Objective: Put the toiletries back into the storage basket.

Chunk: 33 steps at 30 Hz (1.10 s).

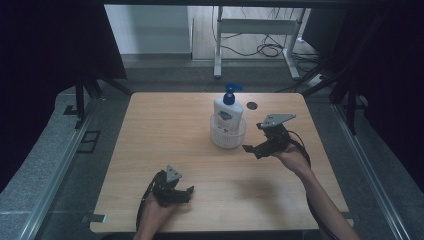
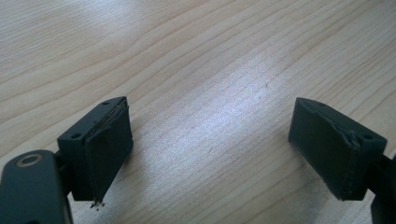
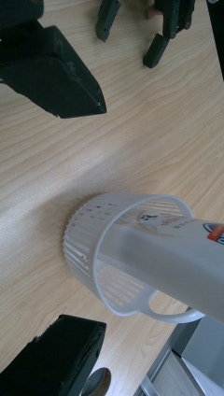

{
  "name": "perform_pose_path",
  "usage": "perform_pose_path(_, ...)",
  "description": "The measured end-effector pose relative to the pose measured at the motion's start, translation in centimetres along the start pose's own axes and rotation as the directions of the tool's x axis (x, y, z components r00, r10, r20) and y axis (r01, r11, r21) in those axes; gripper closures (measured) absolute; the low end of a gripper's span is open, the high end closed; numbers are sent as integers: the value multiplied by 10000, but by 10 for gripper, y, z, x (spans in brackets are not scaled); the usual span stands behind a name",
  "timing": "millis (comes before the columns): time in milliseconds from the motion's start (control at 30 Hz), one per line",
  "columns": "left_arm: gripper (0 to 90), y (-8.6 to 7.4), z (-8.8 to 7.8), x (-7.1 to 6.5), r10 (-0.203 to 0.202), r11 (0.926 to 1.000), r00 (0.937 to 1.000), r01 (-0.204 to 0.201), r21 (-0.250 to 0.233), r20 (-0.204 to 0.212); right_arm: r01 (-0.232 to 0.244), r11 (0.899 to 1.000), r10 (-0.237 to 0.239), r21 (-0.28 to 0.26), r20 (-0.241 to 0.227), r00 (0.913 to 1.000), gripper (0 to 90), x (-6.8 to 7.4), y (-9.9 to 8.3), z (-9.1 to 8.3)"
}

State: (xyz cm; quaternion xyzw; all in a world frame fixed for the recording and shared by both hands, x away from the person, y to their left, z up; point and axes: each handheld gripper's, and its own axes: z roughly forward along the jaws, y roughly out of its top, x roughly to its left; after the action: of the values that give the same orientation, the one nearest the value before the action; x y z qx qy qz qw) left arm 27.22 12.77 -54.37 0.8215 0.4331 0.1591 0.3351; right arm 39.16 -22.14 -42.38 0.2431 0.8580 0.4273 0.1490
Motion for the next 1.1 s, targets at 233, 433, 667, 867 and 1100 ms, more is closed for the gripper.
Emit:
perform_pose_path(233, 132, 0, 0, 0, 10, 10000, 10000, -10, -2, -7, -131, 9999, 130, 50, 101, 9999, 0, 6, -10, -5)
perform_pose_path(433, 132, 0, 0, 0, 28, 10000, 10000, -28, -1, -6, -158, 9996, 153, 226, 202, 9997, 0, 10, -21, -7)
perform_pose_path(667, 131, 0, 0, -1, -6, 10000, 10000, 6, -3, -6, -333, 9990, 325, 302, 273, 9991, 0, 13, -36, -11)
perform_pose_path(867, 131, 0, 0, 0, 3, 10000, 10000, -3, -4, -3, -500, 9982, 490, 343, 298, 9984, 2, 16, -49, -15)
perform_pose_path(1100, 131, 0, 0, 0, 25, 10000, 10000, -25, 4, -4, -511, 9973, 489, 526, 427, 9979, 3, 21, -62, -20)
